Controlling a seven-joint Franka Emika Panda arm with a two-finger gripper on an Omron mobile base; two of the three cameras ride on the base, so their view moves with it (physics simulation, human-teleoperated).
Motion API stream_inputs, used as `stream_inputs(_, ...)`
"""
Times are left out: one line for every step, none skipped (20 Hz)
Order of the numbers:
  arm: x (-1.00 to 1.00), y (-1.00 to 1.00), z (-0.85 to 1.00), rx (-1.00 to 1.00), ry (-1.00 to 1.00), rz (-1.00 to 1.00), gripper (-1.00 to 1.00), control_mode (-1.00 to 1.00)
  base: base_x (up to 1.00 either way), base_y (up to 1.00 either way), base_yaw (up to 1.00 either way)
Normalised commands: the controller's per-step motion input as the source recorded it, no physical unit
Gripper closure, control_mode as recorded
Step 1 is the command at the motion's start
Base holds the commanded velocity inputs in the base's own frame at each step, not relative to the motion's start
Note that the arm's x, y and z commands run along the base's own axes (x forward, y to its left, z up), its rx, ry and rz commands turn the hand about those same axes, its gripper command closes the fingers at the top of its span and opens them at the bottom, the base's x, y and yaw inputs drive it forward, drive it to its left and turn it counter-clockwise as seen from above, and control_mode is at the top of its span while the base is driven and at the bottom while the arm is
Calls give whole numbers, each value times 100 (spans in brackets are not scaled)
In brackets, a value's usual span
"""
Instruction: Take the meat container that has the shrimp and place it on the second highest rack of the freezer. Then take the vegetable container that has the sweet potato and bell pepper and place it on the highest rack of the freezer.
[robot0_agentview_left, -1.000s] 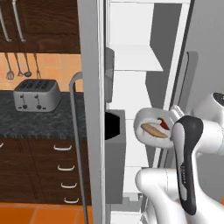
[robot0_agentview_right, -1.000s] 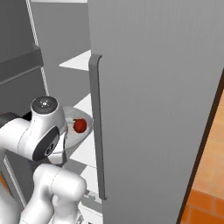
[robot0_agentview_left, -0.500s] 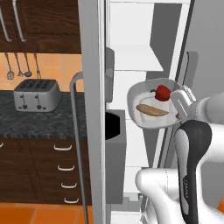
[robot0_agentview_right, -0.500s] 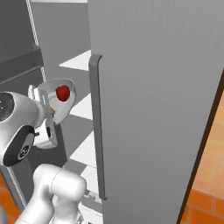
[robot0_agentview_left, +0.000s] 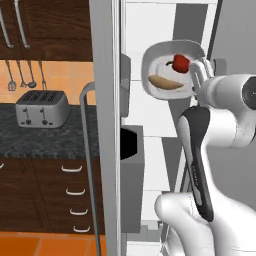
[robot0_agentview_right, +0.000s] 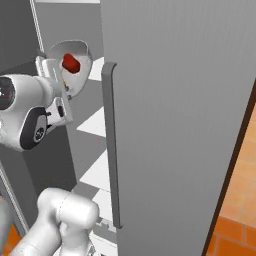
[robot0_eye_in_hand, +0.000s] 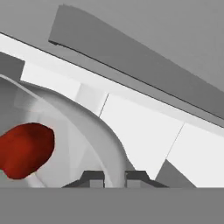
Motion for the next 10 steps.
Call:
stream_inputs(100, -1, 28, 20, 19, 0, 100, -100, 0, 0, 0)
stream_inputs(100, -3, 20, 21, 30, 0, 100, -100, 0, 0, 0)
stream_inputs(86, -7, 11, 13, 28, 0, 100, -100, 0, 0, 0)
stream_inputs(81, -6, 1, 2, 26, 0, 100, -100, 0, 0, 0)
stream_inputs(41, 0, 0, 0, 15, 0, 100, -100, 0, 0, 0)
stream_inputs(0, 0, 0, 0, 0, 0, 100, -100, 0, 0, 0)
stream_inputs(0, 0, 0, 0, 0, 0, 100, -100, 0, 0, 0)
stream_inputs(36, -2, 0, 0, 0, -2, 100, -100, 0, 0, 0)
stream_inputs(46, -29, 0, 0, 0, -3, 100, -100, 0, 0, 0)
stream_inputs(58, -41, 0, 2, 0, -7, 100, -100, 0, 0, 0)
